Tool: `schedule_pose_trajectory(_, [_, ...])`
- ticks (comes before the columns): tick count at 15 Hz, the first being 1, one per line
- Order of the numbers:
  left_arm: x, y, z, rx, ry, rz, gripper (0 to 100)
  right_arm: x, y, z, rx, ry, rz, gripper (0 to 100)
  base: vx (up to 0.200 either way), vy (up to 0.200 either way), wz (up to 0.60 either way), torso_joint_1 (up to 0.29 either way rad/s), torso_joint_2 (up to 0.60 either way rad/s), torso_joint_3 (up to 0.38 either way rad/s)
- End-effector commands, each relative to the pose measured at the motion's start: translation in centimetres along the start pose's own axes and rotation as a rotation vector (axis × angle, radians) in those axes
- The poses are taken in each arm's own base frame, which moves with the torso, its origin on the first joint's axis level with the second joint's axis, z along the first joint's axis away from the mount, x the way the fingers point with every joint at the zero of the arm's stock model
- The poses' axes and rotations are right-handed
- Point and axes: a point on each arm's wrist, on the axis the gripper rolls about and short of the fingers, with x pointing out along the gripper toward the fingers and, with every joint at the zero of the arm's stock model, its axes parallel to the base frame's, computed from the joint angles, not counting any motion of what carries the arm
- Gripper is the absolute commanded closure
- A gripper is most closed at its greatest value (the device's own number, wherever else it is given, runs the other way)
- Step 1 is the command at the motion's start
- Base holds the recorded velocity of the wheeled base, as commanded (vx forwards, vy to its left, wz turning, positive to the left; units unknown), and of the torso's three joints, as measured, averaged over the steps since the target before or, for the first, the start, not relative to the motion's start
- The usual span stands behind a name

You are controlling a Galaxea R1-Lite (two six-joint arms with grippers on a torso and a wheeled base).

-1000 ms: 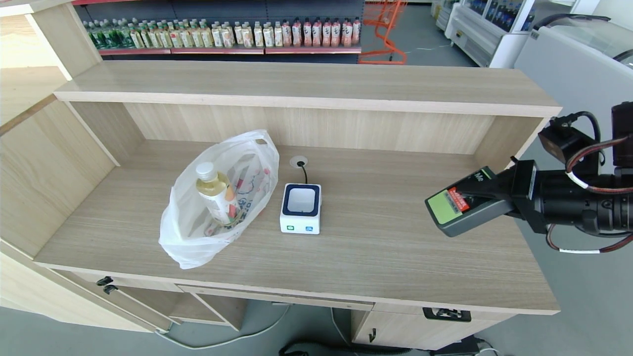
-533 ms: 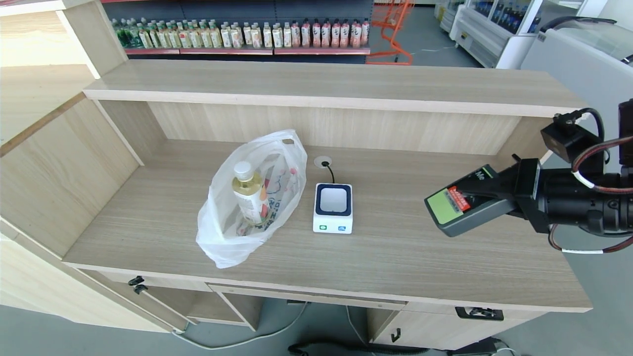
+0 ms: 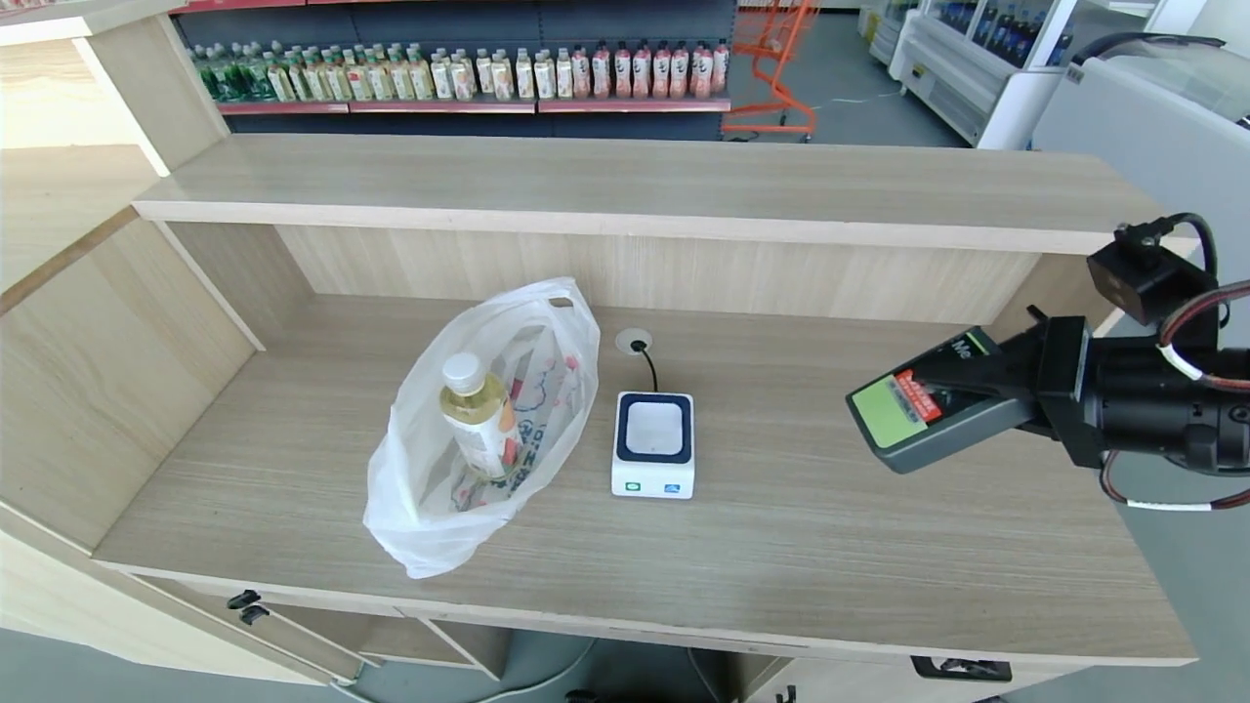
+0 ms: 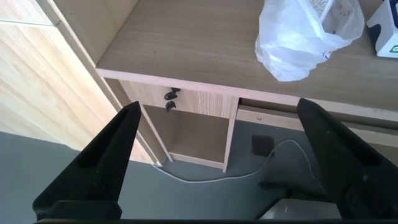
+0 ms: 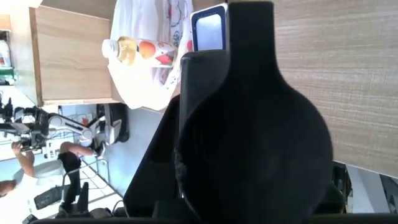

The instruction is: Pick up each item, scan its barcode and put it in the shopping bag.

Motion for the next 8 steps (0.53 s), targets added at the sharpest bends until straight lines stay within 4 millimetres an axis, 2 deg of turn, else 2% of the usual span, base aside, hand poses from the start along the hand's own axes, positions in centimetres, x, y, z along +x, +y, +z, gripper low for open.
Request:
schedule_pose_trajectory(1, [0.0,0.0,0.0,0.000,0.000,0.000,0,-0.1,0.4,-0.2,-0.027,0.007,0.015,100,0.000,0.000,0.00,0.000,0.00,0.000])
schedule_pose_trajectory(3, [0.0,0.0,0.0,0.000,0.002,0.000,0,0.2,0.7,-0.5,-0.075,0.019,0.021,100,0.000,0.000,0.00,0.000,0.00,0.000])
schedule_pose_trajectory(6, [0.0,0.0,0.0,-0.003,0.000,0.000,0,0.9,1.0,-1.4,-0.155,0.053,0.025,100,0.000,0.200,0.00,-0.007,0.01,0.006])
schedule_pose_trajectory(8, [0.0,0.0,0.0,-0.003,0.002,0.000,0,1.0,1.4,-2.0,-0.167,0.073,0.038,100,0.000,0.000,0.00,0.000,0.00,0.000])
